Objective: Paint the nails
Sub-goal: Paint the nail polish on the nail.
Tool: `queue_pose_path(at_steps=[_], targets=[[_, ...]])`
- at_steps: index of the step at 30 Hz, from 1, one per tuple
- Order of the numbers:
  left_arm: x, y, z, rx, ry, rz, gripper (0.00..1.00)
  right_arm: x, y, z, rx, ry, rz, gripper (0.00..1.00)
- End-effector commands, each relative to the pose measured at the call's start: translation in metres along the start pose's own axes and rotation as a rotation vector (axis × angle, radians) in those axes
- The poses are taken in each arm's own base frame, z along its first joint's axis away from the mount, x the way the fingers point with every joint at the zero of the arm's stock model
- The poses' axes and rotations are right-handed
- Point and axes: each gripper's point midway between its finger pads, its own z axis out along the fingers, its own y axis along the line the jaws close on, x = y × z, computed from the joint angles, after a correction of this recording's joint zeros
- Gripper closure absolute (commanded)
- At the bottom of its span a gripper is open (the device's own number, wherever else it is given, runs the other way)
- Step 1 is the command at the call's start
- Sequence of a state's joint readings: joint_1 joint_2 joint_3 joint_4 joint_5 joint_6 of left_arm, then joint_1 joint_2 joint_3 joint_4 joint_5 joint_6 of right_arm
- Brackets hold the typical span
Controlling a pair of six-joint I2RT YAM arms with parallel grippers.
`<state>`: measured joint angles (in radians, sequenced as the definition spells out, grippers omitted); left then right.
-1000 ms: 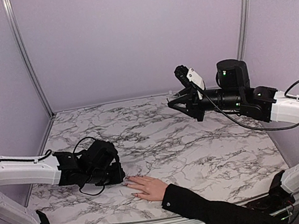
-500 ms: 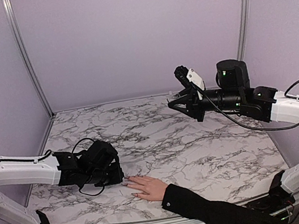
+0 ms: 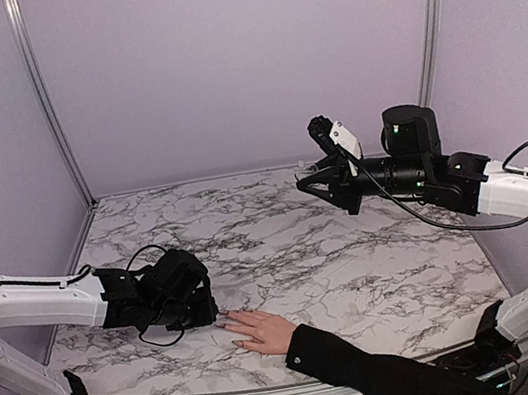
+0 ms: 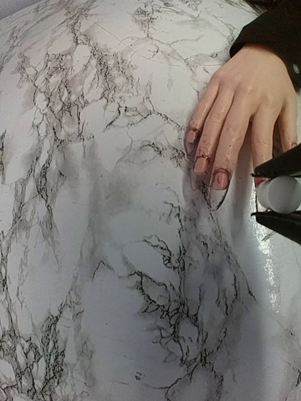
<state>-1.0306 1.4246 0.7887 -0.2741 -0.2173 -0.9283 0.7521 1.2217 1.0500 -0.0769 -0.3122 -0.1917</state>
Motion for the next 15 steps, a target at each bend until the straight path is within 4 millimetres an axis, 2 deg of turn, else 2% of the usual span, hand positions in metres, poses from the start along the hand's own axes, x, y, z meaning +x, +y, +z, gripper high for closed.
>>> queue_pose_path(at_steps=[1,9,15], targets=[[0.0095,0.0071,-0.0020,-0.020,0.027,0.025,1.00,-0.0176,-0.0038,-0.0066,0.012,-0.038,-0.016,1.00],[0.0116,0.0020,-0.0011,-0.013,0.034,0.049,1.00,-0.0158,-0.0032,-0.0056,0.010,-0.034,-0.013,1.00],[0.0119,0.0067,-0.0006,-0.036,0.032,0.046,1.00,-0.0161,-0.0041,-0.0039,0.010,-0.034,-0.015,1.00]])
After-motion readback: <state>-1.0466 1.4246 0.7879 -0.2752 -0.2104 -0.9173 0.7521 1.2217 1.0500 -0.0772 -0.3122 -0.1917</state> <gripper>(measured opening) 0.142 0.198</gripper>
